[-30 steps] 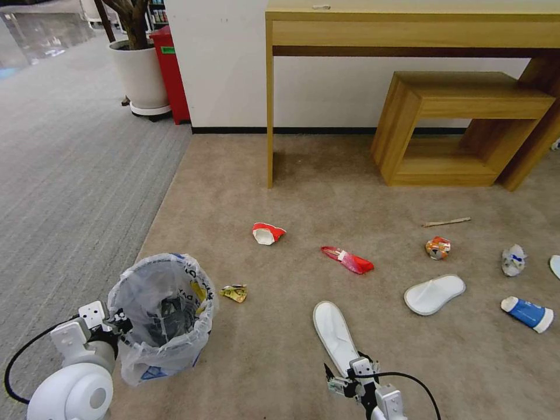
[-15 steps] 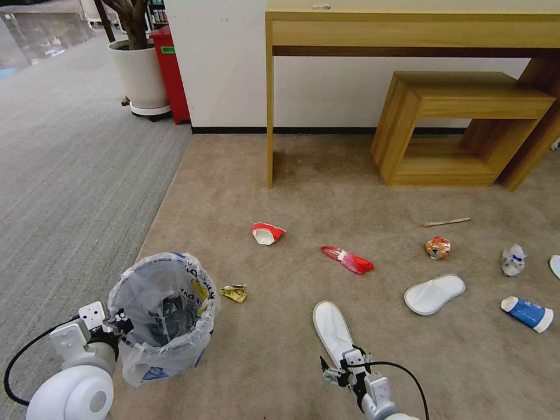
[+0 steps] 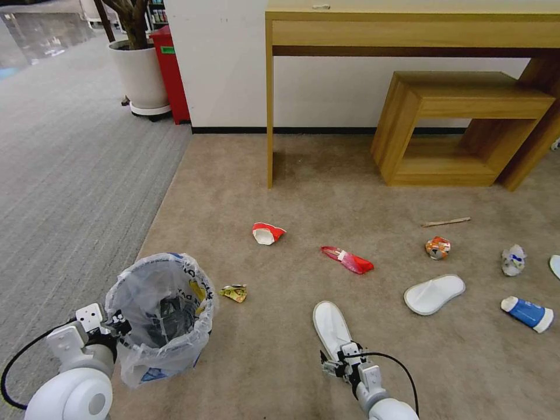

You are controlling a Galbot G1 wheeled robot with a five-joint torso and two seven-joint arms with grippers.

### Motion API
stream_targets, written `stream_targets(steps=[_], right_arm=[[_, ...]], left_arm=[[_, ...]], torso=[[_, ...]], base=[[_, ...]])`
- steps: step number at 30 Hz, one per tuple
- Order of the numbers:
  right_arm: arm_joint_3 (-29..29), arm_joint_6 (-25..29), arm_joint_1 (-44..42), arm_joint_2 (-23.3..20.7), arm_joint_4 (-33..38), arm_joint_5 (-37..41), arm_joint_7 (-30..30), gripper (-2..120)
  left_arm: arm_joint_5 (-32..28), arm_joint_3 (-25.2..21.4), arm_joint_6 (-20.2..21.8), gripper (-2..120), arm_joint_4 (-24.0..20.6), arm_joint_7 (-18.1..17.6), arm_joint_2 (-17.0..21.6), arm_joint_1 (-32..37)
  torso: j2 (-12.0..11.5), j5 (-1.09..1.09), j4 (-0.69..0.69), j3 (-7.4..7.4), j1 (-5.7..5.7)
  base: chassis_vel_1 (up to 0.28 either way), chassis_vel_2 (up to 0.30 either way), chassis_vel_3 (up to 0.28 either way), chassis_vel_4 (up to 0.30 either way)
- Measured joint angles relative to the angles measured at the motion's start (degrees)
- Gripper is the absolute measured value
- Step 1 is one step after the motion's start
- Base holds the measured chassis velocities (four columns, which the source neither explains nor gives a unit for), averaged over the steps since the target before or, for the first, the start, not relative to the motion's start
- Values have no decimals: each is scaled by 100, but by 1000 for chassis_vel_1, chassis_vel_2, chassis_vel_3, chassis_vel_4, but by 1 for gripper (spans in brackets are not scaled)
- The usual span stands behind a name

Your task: Pick up the trash bin and place the garbage on the floor into it.

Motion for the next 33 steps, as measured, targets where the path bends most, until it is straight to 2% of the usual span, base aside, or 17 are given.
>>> stream_targets(steps=[15,33], right_arm=[[-119,84,589,324,-696,30,-48,100],[-167,195,1070,508,-1277,77,-130,100]], left_arm=[[35,-30,-28,0,29,3,-50,38],[73,-41,-62,0,119,12,-90,52]], torso=[[0,0,0,0,0],[0,0,0,0,0]], base=[[0,0,0,0],[0,0,0,0]])
